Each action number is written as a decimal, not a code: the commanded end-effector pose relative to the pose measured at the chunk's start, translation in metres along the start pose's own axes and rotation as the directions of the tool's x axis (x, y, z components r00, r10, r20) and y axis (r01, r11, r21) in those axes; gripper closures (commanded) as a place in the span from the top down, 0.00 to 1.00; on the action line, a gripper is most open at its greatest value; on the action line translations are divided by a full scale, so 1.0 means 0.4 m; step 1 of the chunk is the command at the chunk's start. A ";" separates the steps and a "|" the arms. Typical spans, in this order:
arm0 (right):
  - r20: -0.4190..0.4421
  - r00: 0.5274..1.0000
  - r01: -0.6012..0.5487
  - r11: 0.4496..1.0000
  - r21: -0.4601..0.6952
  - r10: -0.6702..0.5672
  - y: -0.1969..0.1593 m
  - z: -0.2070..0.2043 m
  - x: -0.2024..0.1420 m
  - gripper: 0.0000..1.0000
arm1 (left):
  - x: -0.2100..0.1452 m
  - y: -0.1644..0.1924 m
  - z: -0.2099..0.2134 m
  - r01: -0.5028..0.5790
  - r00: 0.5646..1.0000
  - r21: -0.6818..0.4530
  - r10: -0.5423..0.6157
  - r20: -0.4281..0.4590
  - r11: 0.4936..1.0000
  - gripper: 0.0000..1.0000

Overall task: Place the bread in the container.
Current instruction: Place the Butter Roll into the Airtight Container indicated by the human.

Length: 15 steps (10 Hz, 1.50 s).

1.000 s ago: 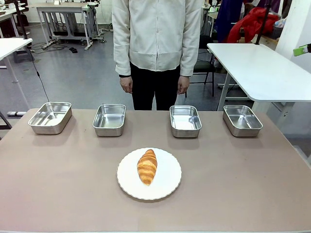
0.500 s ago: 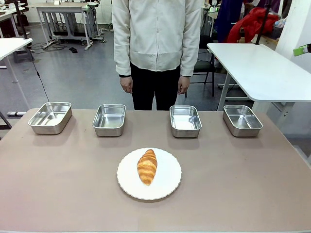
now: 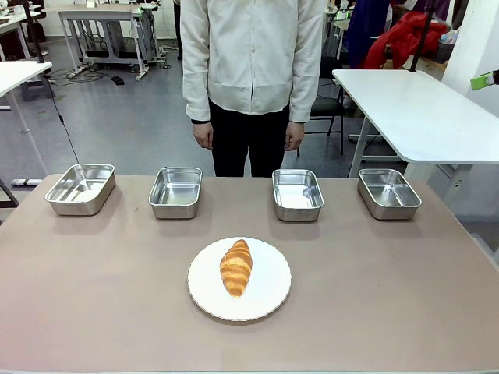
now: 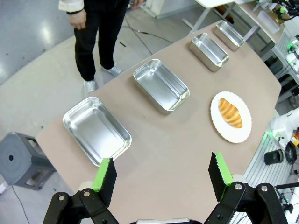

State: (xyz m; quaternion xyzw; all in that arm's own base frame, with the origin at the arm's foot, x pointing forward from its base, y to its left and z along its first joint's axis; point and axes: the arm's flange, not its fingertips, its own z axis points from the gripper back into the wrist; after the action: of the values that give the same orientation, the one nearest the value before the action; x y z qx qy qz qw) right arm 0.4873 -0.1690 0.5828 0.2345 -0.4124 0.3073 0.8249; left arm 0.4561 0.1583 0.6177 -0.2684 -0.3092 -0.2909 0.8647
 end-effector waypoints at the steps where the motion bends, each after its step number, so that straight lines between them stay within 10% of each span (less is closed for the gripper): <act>1: 0.005 1.000 -0.004 1.000 0.005 0.004 0.005 0.002 0.003 1.00 | 0.001 -0.004 0.001 0.004 1.000 -0.009 -0.004 0.020 1.000 1.00; 15: 0.005 1.000 -0.004 1.000 0.005 0.004 0.005 0.002 0.003 1.00 | 0.001 -0.004 0.001 0.004 1.000 -0.009 -0.004 0.020 1.000 1.00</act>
State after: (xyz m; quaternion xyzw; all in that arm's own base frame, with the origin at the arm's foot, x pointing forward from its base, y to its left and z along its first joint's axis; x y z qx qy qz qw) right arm 0.4873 -0.1690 0.5828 0.2345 -0.4124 0.3073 0.8249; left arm 0.4561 0.1583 0.6177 -0.2684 -0.3092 -0.2909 0.8647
